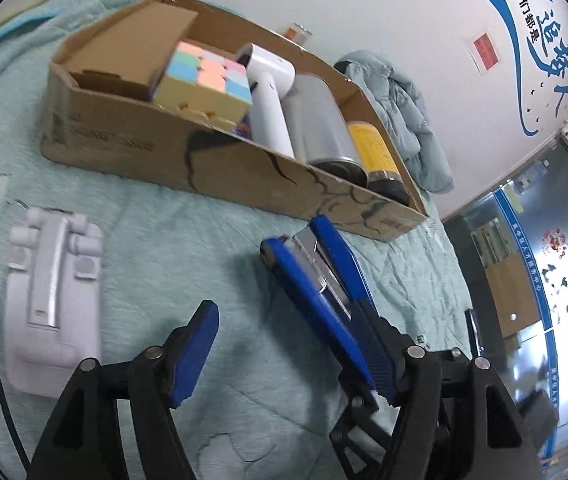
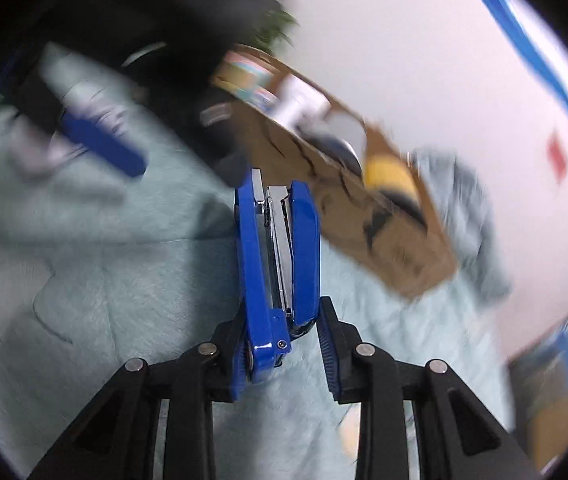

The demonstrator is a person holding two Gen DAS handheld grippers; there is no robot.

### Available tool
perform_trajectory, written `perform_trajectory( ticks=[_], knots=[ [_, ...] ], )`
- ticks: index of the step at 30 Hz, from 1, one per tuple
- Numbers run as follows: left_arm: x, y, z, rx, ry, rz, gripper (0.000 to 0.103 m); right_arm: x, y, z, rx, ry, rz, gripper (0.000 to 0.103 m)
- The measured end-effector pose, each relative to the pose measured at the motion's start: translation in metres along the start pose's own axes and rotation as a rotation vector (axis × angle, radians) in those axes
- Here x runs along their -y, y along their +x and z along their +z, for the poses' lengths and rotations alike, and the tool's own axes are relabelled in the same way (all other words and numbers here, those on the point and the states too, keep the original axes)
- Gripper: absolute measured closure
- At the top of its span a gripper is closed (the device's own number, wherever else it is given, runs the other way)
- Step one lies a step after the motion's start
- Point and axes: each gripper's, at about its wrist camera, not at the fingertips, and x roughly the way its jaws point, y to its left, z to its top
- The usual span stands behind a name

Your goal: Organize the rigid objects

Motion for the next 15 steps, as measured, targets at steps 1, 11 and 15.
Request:
perform_trajectory(
  ticks=[1,11,15],
  knots=[
    [-0.001,-0.002,0.001,0.001,0.006,0.008,0.031,-0.004,-0.006,-0.001,0.029,-0.039,0.009,0.069],
    [-0.002,0.021,-0.011,-0.124,-0.003,-0.037,0.027,0.041,-0.013,-0.016,0.026,0.328,0.457,0.032],
    [-0.001,0.033,-0.016,-0.162,-0.025,-0.026,0.027,0.045,0.002,-0.019,-0.031,0.372,0.511,0.033]
  ],
)
